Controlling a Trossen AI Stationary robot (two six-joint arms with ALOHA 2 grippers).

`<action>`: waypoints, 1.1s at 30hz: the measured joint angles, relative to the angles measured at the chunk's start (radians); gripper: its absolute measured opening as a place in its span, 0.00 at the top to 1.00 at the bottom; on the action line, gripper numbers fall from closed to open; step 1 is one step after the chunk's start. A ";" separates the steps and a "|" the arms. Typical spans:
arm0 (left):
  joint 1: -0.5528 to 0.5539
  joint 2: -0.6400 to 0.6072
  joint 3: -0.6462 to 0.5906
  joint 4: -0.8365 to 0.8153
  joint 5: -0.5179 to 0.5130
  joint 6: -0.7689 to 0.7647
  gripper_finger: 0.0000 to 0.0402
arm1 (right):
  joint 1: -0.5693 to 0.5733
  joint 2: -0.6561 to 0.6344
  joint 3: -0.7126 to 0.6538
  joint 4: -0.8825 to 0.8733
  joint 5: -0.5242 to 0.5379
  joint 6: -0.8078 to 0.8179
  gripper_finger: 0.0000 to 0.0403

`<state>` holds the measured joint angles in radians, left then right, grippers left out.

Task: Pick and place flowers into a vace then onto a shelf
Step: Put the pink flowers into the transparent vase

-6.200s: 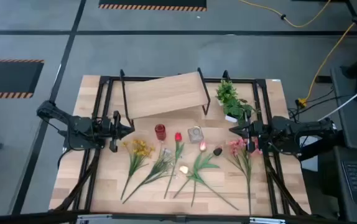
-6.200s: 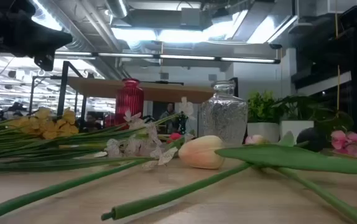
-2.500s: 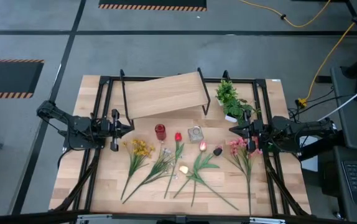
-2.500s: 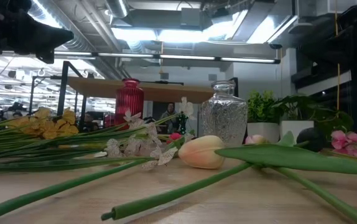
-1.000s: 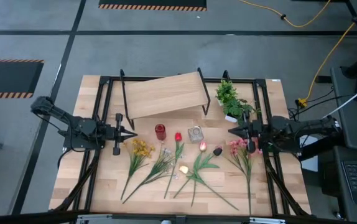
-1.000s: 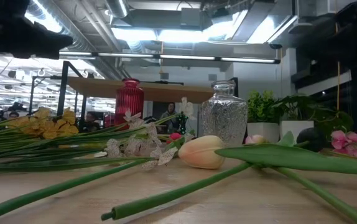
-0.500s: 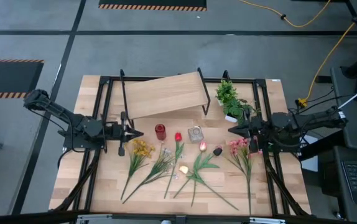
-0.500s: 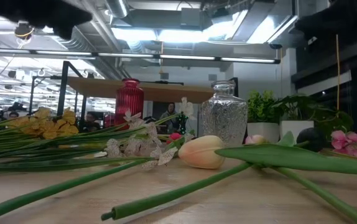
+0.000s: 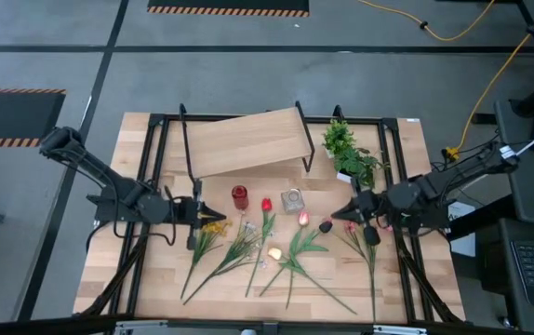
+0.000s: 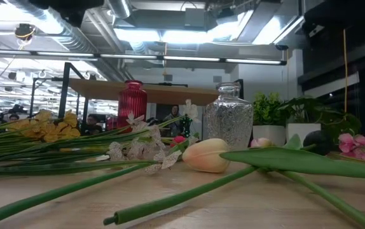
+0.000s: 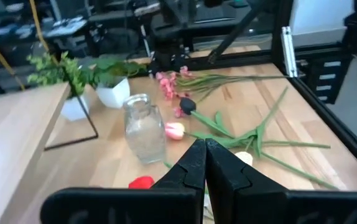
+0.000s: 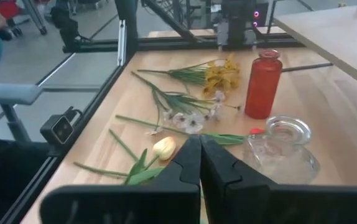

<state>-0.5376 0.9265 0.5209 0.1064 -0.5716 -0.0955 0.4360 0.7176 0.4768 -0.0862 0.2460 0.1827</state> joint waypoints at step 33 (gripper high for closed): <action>-0.039 0.016 0.000 -0.007 -0.012 -0.075 0.99 | 0.568 0.662 0.674 -0.962 0.197 1.343 1.00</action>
<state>-0.5762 0.9421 0.5209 0.0998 -0.5838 -0.1703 1.0037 1.3794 1.1504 -1.0479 0.4431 1.5262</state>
